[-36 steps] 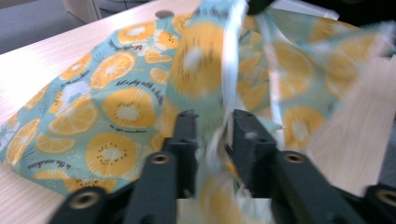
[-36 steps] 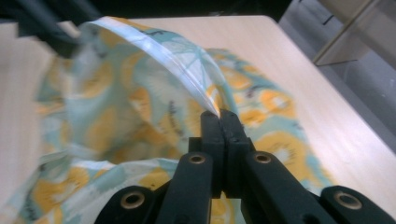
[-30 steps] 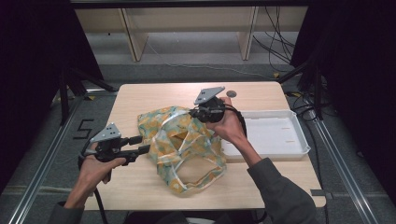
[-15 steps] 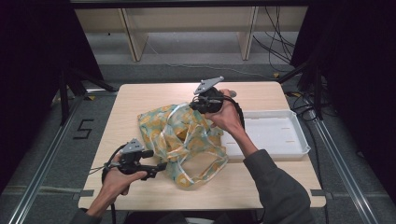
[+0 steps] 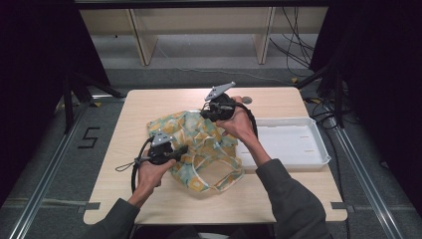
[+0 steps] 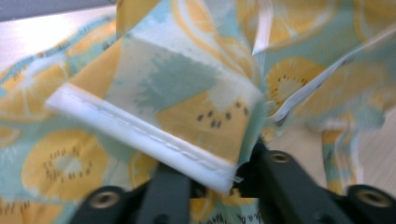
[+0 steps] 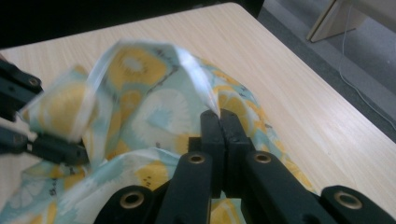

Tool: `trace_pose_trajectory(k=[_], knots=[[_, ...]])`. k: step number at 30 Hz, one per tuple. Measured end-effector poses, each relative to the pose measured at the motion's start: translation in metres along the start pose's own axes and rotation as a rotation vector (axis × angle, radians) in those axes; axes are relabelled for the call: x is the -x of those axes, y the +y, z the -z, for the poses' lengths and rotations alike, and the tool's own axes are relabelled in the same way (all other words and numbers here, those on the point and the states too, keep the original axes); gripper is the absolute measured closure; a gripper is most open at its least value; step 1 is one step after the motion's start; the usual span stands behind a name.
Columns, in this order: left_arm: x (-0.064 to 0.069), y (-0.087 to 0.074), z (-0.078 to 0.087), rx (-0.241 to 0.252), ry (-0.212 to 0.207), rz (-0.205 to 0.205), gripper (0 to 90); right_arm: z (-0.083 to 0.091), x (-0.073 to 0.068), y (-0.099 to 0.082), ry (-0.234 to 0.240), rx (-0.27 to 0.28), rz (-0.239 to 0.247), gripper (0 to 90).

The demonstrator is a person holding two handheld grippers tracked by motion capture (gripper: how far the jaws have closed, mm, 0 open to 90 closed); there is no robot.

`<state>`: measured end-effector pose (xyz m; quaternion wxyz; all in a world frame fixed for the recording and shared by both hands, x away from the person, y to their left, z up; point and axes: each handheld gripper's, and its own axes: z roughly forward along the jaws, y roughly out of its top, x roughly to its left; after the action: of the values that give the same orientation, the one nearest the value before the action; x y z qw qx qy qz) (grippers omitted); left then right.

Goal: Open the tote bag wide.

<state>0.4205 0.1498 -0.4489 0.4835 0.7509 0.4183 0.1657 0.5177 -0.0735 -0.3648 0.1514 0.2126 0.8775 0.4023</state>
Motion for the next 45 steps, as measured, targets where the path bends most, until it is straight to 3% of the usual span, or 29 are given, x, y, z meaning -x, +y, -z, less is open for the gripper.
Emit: trace_pose_trajectory(k=[2,5,8,9,10,11,12,13,14,15,18,21,23,24,27,29,30,31,34,36,37,39,40,41,42,43,45], knots=[[-0.01,0.017,0.007,0.014,0.019,-0.027,88.0,-0.006,0.005,-0.004,0.007,-0.009,-0.011,88.2],[-0.025,0.035,0.014,0.036,0.031,0.002,88.3,-0.006,0.007,-0.007,0.0,-0.025,-0.058,66.3],[-0.038,0.051,0.015,0.044,0.033,0.034,88.4,0.01,0.003,-0.005,-0.015,0.026,-0.102,53.2],[-0.038,0.051,0.015,0.044,0.033,0.034,88.5,0.01,0.003,-0.005,-0.015,0.026,-0.102,53.2],[-0.043,0.059,0.014,0.04,0.026,0.046,88.5,0.026,-0.001,-0.003,0.017,0.054,-0.123,46.0],[-0.043,0.059,0.014,0.04,0.026,0.046,88.5,0.026,-0.001,-0.003,0.017,0.054,-0.123,46.0],[-0.046,0.065,0.014,0.036,0.037,0.038,88.5,0.045,-0.014,-0.005,0.031,0.055,-0.127,42.6],[-0.046,0.065,0.014,0.036,0.037,0.038,88.5,0.045,-0.014,-0.005,0.031,0.055,-0.127,42.6],[-0.049,0.068,0.014,0.037,0.045,0.043,88.5,0.063,-0.027,-0.01,0.076,0.08,-0.097,42.0],[-0.05,0.07,0.014,0.031,0.049,0.051,88.5,0.07,-0.033,-0.013,0.077,0.076,-0.098,40.5],[-0.053,0.072,0.015,0.027,0.051,0.055,88.4,0.073,-0.05,-0.024,0.095,0.028,-0.083,39.0],[-0.056,0.073,0.015,0.023,0.042,0.073,88.4,0.06,-0.061,-0.031,0.119,-0.02,-0.059,40.5],[-0.056,0.073,0.015,0.007,0.039,0.068,88.2,0.054,-0.063,-0.032,0.095,-0.038,-0.047,41.6],[-0.058,0.072,0.013,-0.005,0.041,0.061,88.1,0.042,-0.064,-0.031,0.046,-0.091,-0.046,52.3],[-0.062,0.068,0.012,-0.031,0.025,0.072,87.2,0.022,-0.054,-0.025,0.025,-0.123,0.039,79.6],[-0.063,0.066,0.012,-0.032,0.028,0.076,84.7,0.017,-0.05,-0.022,0.018,-0.15,0.03,84.1],[-0.065,0.062,0.016,-0.063,0.005,0.081,81.1,0.005,-0.037,-0.017,-0.018,-0.154,0.058,88.6],[-0.064,0.06,0.017,-0.067,-0.016,0.102,75.5,0.0,-0.033,-0.015,-0.038,-0.174,0.046,89.3],[-0.06,0.052,0.026,-0.103,-0.05,0.116,59.1,-0.014,-0.021,-0.01,-0.082,-0.187,0.063,90.0],[-0.057,0.049,0.029,-0.11,-0.053,0.13,50.3,-0.015,-0.018,-0.008,-0.069,-0.2,0.068,90.0],[-0.055,0.046,0.032,-0.115,-0.049,0.134,50.3,-0.018,-0.017,-0.007,-0.077,-0.186,0.053,90.0],[-0.044,0.034,0.033,-0.151,-0.086,0.159,39.8,-0.02,-0.012,-0.001,-0.083,-0.18,0.052,90.0],[-0.044,0.034,0.033,-0.151,-0.086,0.159,37.0,-0.021,-0.012,0.0,-0.092,-0.161,0.041,90.0],[-0.036,0.025,0.029,-0.157,-0.122,0.182,34.9,-0.02,-0.012,0.002,-0.091,-0.167,0.029,90.0],[-0.032,0.021,0.025,-0.167,-0.132,0.187,32.7,-0.019,-0.012,0.004,-0.079,-0.165,0.008,90.0],[-0.029,0.017,0.021,-0.186,-0.134,0.183,31.2,-0.018,-0.012,0.005,-0.075,-0.173,0.007,90.0],[-0.028,0.011,0.011,-0.214,-0.09,0.151,29.5,-0.018,-0.012,0.007,-0.082,-0.161,0.034,90.0]])
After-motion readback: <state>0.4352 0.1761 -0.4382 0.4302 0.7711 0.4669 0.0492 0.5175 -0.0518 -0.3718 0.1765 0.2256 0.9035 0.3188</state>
